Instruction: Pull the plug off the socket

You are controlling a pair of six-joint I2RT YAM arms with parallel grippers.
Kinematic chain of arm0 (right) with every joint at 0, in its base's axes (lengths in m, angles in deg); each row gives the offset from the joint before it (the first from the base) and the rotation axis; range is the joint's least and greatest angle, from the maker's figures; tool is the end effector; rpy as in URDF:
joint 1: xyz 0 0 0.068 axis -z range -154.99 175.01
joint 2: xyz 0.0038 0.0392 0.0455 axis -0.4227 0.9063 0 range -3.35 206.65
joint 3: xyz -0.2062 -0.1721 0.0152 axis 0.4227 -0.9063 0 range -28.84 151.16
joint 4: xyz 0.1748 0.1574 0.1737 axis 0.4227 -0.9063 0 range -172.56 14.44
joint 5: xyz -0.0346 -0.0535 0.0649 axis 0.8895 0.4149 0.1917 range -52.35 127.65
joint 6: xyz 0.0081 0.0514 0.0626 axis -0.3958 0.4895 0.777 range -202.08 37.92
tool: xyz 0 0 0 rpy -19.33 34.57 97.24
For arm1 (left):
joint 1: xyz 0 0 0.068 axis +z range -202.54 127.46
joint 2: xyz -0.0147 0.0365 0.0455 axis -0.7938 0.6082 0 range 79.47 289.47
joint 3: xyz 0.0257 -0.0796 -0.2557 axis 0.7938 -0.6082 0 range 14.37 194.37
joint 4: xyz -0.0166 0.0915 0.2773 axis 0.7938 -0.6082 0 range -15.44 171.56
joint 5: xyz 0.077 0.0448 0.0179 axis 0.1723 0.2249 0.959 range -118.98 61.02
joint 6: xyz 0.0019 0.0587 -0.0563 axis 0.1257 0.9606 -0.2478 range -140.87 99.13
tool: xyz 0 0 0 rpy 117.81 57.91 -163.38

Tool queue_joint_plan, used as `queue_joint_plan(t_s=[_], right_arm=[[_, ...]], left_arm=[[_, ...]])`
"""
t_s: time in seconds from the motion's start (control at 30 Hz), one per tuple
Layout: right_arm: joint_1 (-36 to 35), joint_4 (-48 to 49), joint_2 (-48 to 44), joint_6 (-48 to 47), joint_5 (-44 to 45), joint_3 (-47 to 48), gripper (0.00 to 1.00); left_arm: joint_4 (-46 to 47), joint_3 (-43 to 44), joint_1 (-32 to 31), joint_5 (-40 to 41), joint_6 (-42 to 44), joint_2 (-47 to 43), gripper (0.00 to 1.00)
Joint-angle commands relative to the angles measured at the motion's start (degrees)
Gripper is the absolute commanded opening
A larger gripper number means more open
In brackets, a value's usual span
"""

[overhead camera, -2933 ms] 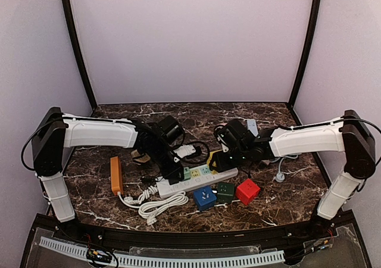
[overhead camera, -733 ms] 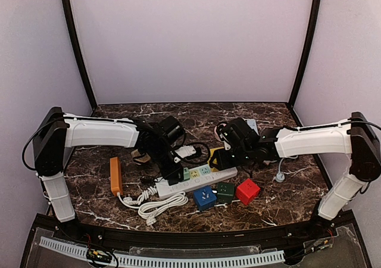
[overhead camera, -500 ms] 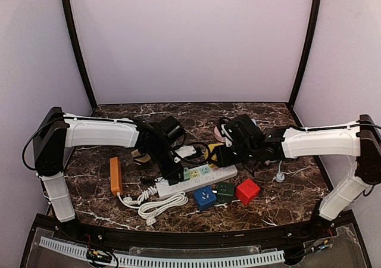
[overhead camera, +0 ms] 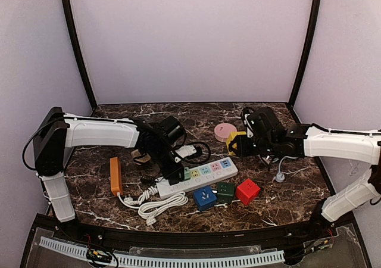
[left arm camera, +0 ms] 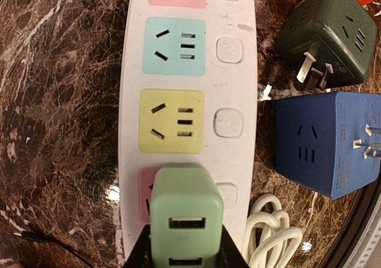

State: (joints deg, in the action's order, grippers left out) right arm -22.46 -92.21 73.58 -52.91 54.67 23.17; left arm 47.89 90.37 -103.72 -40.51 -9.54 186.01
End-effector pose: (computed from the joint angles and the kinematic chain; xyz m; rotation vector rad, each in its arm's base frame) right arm 0.2480 0.2398 0.2102 -0.2110 2.2751 0.3682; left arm 0.2562 -0.3409 0.1445 1.4798 2.3158 -0.4753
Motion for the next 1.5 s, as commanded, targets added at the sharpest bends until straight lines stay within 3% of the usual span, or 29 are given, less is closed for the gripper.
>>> queue_joint_plan(t_s=[0.0,0.13,0.3,0.43,0.63,0.83,0.97,1.03,1.27,1.47], right_arm=[[3.54,0.32,0.99,-2.32,0.16,-0.2,0.0],[6.77,0.58,3.59,-4.18,-0.67,0.78,0.0],[10.71,2.36,7.39,-5.7,-3.56,1.56,0.01],[12.84,4.07,10.28,-6.33,-6.04,2.1,0.11],[14.71,5.14,15.26,-6.94,-8.56,3.57,0.3],[15.62,5.09,17.8,-6.49,-10.03,4.49,0.4],[15.56,5.04,17.59,-6.7,-11.01,4.91,0.52],[15.56,5.0,17.42,-6.86,-11.23,5.18,0.59],[15.56,3.46,16.18,-7.75,-11.34,6.09,0.82],[15.43,1.7,11.36,-7.73,-11.44,5.36,0.87]], left_arm=[[2.59,-1.39,-0.33,0.48,-1.58,-1.24,0.24],[5.34,-3.18,-0.26,-1.02,-2.07,-4.44,0.41],[9.63,-5.83,-0.32,-2.71,-2.83,-8.45,0.77],[14.0,-8.61,-0.05,-3.49,-4.11,-12.33,0.85],[15.06,-8.7,1.66,-6.92,-6.84,-14.03,0.87],[11.06,-7.27,2.95,-6.42,-7.91,-14.57,0.87],[9.4,-7.62,3.53,-7.51,-8.01,-15.41,0.73],[9.29,-8.53,3.68,-8.24,-8.25,-15.63,0.72],[7.3,-10.95,3.92,-8.1,-7.31,-14.47,0.81],[5.28,-10.36,3.98,-5.95,-6.56,-11.9,0.82]])
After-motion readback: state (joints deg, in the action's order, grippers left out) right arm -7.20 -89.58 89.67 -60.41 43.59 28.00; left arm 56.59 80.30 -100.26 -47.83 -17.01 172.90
